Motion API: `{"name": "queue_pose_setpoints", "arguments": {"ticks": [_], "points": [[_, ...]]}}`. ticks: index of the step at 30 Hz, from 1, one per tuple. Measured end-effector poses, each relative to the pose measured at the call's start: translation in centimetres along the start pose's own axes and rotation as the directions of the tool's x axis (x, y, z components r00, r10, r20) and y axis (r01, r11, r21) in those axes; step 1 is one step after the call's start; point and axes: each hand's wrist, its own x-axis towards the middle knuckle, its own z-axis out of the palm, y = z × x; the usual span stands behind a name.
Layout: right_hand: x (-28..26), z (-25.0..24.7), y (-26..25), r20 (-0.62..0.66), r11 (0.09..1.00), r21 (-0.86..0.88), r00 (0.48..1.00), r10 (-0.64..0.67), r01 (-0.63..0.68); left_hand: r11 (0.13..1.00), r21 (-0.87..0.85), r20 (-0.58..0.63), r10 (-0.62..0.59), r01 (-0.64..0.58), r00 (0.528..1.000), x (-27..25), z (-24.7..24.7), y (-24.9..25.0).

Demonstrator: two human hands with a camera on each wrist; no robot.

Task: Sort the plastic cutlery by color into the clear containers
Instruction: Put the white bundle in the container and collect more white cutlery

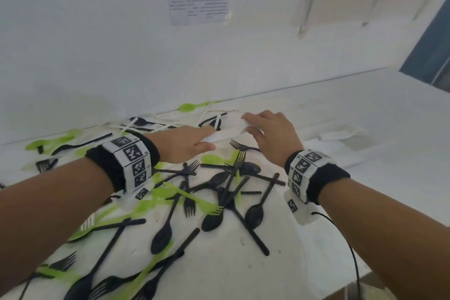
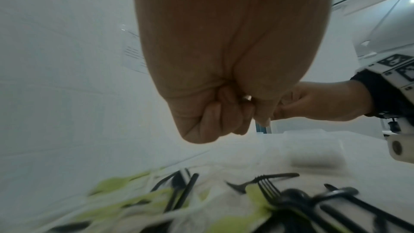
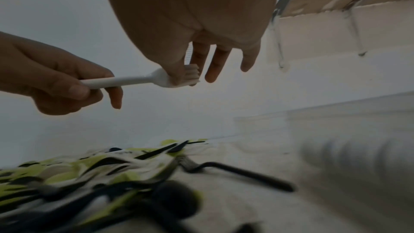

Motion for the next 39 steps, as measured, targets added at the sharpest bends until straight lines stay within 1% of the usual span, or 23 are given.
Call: {"name": "queue_pose_setpoints", "arguments": {"ticks": [3, 6, 9, 13, 15, 17, 18, 20, 22, 24, 29, 33, 36, 39], "points": [[0.4, -2.3, 6.2, -0.002, 1.0, 0.011, 1.0, 0.01, -0.01, 1.0, -0.014, -0.007, -0.017, 0.017, 1.0, 5.2, -0.3, 4.4], [-0.1, -4.8, 12.3, 0.047, 0.998, 0.016, 0.997, 0.053, -0.054, 0.999, -0.034, -0.02, -0.019, 0.019, 1.0, 10.1, 0.1, 8.8], [-1.1, -7.2, 17.6, 0.084, 0.996, -0.003, 0.992, 0.094, -0.094, 0.999, -0.034, 0.012, -0.031, 0.031, 0.999, 14.3, 0.5, 13.7], [-2.1, -10.0, 23.9, 0.143, 0.986, -0.045, 0.976, 0.167, -0.162, 0.995, -0.099, -0.012, -0.031, 0.03, 0.999, 19.3, 1.2, 20.0], [-2.6, -11.1, 26.5, 0.179, 0.975, -0.066, 0.959, 0.22, -0.212, 0.997, -0.078, -0.005, -0.002, 0.001, 1.0, 21.4, 1.7, 22.0], [-3.0, -11.9, 28.8, 0.219, 0.965, -0.107, 0.941, 0.256, -0.238, 0.999, 0.001, 0.04, 0.042, -0.042, 0.998, 23.5, 2.3, 23.6], [-3.3, -12.1, 29.7, 0.24, 0.963, -0.141, 0.936, 0.258, -0.229, 0.996, 0.057, 0.064, 0.062, -0.065, 0.996, 24.4, 2.7, 24.2], [-3.6, -12.2, 31.1, 0.282, 0.959, -0.205, 0.926, 0.25, -0.196, 0.977, 0.183, 0.098, 0.088, -0.105, 0.991, 25.9, 3.3, 25.5], [-3.7, -12.3, 32.1, 0.332, 0.952, -0.248, 0.907, 0.26, -0.182, 0.951, 0.287, 0.123, 0.083, -0.115, 0.989, 27.0, 3.9, 26.1], [-3.4, -12.4, 32.6, 0.379, 0.946, -0.27, 0.883, 0.277, -0.18, 0.933, 0.34, 0.154, 0.067, -0.117, 0.986, 27.8, 4.4, 26.4], [-2.3, -12.4, 33.0, 0.453, 0.943, -0.302, 0.849, 0.272, -0.141, 0.957, 0.275, 0.187, 0.036, -0.087, 0.982, 29.3, 4.9, 26.7], [-1.6, -11.8, 33.2, 0.471, 0.93, -0.353, 0.838, 0.276, -0.108, 0.971, 0.218, 0.121, 0.069, -0.094, 0.99, 29.6, 4.9, 26.5], [-1.2, -11.5, 33.1, 0.481, 0.928, -0.361, 0.836, 0.264, -0.086, 0.962, 0.252, 0.134, 0.077, -0.109, 0.988, 29.8, 5.0, 26.6], [-0.9, -11.3, 33.1, 0.478, 0.92, -0.386, 0.838, 0.262, -0.067, 0.957, 0.274, 0.115, 0.068, -0.098, 0.991, 30.0, 5.0, 27.1]]}}
